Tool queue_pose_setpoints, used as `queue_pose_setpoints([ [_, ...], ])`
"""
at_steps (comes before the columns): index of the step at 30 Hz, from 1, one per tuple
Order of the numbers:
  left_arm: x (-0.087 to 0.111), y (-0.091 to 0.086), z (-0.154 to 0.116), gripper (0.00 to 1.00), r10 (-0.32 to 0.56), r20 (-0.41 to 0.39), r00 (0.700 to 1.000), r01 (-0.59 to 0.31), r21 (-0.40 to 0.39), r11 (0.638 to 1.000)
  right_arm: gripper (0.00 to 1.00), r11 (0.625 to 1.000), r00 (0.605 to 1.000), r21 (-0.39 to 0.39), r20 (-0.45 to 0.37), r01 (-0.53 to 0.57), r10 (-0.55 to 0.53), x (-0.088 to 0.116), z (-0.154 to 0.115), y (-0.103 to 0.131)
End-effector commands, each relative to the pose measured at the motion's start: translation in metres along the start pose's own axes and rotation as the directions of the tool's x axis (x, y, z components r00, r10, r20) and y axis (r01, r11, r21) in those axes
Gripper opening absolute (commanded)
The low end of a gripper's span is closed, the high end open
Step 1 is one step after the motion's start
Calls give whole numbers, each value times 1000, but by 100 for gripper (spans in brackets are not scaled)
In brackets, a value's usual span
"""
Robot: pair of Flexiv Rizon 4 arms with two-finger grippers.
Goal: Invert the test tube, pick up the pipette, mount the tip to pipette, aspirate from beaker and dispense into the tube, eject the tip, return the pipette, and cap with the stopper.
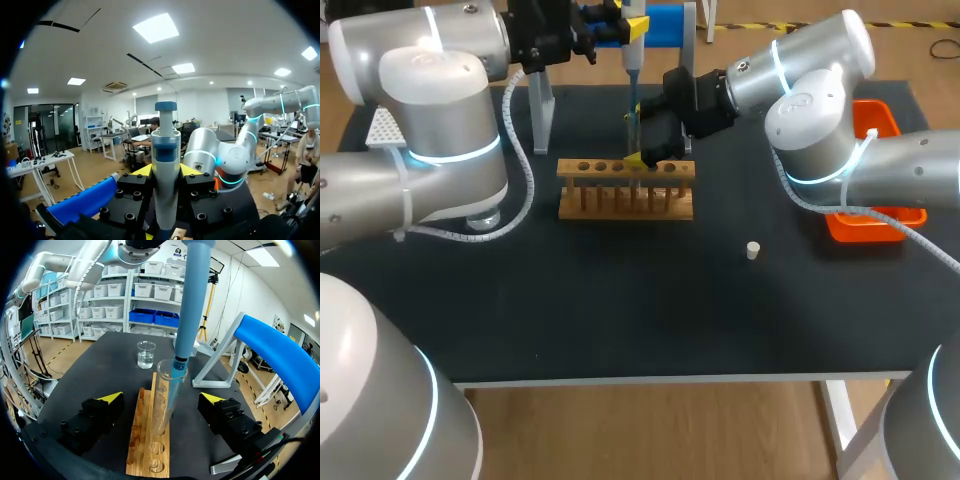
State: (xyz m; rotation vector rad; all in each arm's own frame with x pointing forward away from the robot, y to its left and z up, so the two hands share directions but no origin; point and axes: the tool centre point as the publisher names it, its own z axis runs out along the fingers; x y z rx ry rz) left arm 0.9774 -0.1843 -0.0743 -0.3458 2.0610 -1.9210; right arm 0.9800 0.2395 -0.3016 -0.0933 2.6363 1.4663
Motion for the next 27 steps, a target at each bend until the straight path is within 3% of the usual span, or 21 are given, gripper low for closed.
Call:
queue_pose_setpoints([
  [1, 0, 1, 1, 0, 0, 4, 1000, 0, 1, 1000, 100, 1000, 1000, 2, -2, 0, 0, 0, -1, 0],
  [27, -1, 7, 2, 0, -8, 5, 1000, 8, 5, 1000, 100, 1000, 1000, 2, -2, 0, 0, 0, -1, 0],
])
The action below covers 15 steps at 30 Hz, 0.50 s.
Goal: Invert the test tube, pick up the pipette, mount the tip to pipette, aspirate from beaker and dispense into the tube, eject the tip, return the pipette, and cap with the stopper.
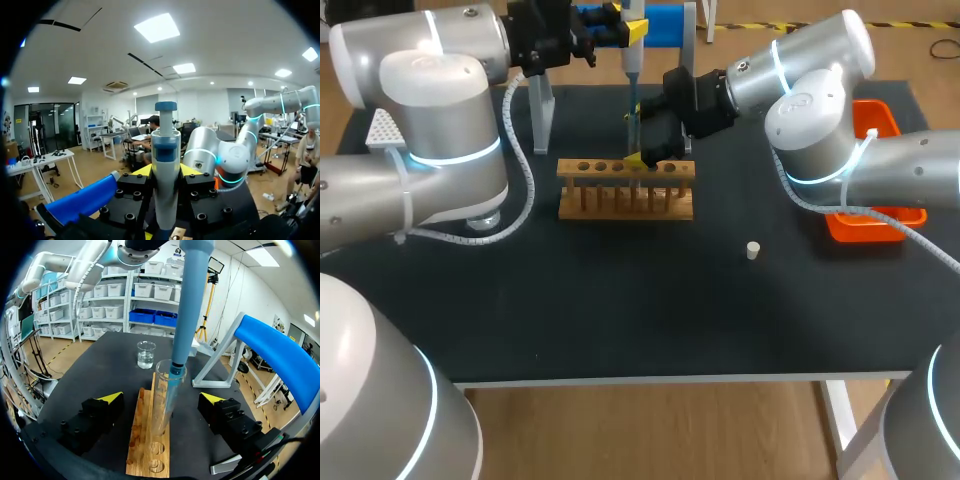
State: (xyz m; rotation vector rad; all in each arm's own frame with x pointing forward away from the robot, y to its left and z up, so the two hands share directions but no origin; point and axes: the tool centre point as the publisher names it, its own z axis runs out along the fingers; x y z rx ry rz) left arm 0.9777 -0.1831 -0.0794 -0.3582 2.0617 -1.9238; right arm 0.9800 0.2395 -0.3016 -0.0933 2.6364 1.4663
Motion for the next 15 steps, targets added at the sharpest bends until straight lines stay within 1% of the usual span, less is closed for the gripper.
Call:
queue_pose_setpoints([
  [1, -1, 2, 2, 0, 1, 2, 1000, -1, 6, 1000, 100, 1000, 1000, 2, -2, 0, 0, 0, -1, 0],
  [15, -1, 4, 3, 0, 0, 2, 1000, 0, 9, 1000, 100, 1000, 1000, 2, -2, 0, 0, 0, -1, 0],
])
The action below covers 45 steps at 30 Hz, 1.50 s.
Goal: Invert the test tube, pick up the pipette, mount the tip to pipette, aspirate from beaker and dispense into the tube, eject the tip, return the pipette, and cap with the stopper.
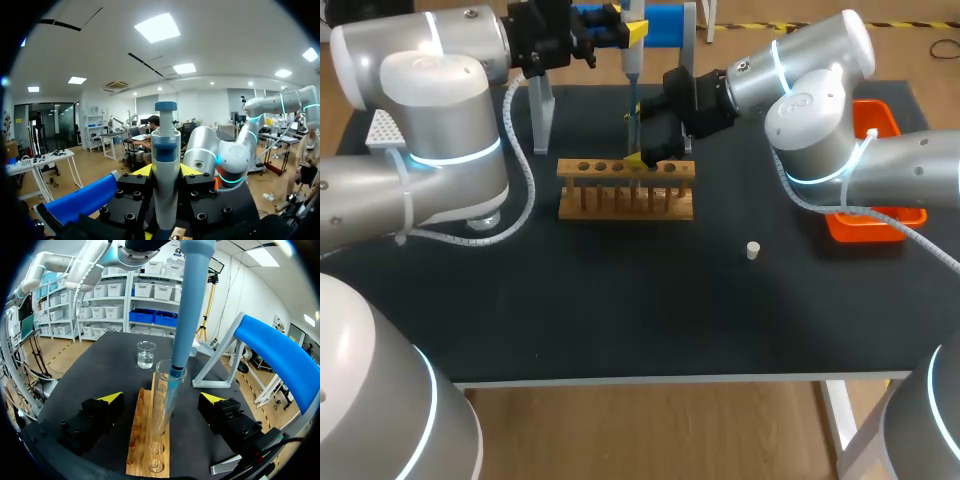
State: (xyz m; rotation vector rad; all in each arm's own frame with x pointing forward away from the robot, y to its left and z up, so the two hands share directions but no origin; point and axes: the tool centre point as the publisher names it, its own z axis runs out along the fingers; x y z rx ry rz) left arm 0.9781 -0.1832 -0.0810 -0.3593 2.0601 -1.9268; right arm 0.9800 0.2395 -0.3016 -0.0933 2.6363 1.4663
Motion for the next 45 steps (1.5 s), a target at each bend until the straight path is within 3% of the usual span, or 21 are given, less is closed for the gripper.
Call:
queue_pose_setpoints([
  [1, 0, 3, 2, 0, 1, 2, 1000, -1, 6, 1000, 100, 1000, 1000, 2, -2, 0, 0, 0, -1, 0],
  [34, -1, 1, 1, 0, 0, 7, 1000, 0, 8, 1000, 100, 1000, 1000, 2, -2, 0, 0, 0, -1, 0],
  [45, -1, 1, 1, 0, 0, 7, 1000, 0, 8, 1000, 100, 999, 1000, -33, 20, -3, 4, 4, -22, -6],
])
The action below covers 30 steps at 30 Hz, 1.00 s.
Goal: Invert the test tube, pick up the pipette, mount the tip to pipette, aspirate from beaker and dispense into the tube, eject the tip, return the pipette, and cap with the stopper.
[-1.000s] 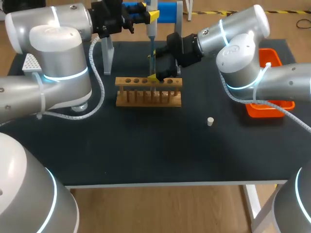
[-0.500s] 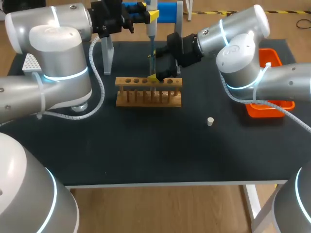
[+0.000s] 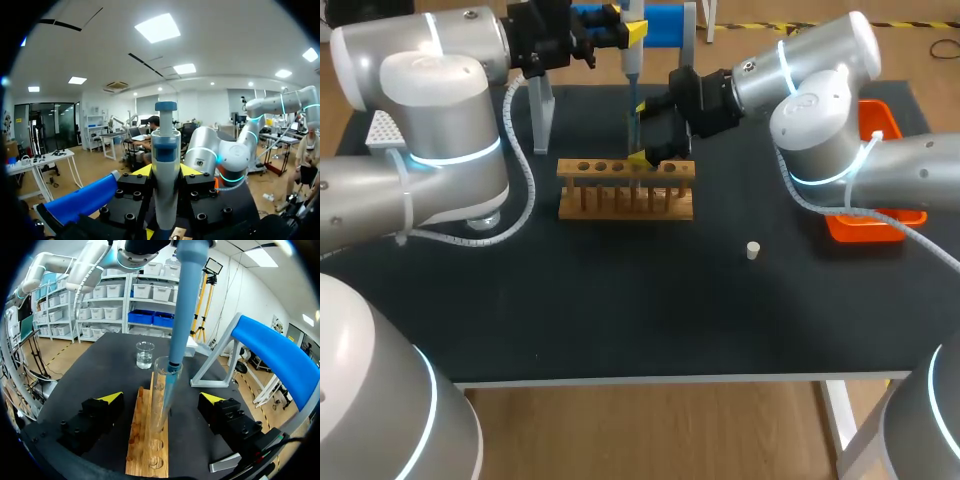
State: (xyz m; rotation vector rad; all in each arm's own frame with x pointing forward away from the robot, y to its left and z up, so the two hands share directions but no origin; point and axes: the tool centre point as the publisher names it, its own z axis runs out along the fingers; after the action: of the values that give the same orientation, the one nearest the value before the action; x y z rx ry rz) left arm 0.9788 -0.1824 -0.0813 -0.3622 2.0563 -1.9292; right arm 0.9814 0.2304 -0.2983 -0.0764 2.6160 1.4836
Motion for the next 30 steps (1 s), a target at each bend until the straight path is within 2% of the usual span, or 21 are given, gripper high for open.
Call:
queue_pose_setpoints([
  [1, 0, 1, 1, 0, 1, 5, 1000, -1, 5, 1000, 100, 1000, 1000, -21, 6, 2, -2, 6, -15, -4],
  [11, 0, 1, 1, 0, 1, 5, 1000, -1, 5, 1000, 100, 999, 999, -50, 40, -4, 6, 10, -40, -15],
  [30, 0, 1, 1, 0, 1, 5, 1000, -1, 5, 1000, 100, 985, 990, -157, 111, -69, 87, 19, -80, -33],
])
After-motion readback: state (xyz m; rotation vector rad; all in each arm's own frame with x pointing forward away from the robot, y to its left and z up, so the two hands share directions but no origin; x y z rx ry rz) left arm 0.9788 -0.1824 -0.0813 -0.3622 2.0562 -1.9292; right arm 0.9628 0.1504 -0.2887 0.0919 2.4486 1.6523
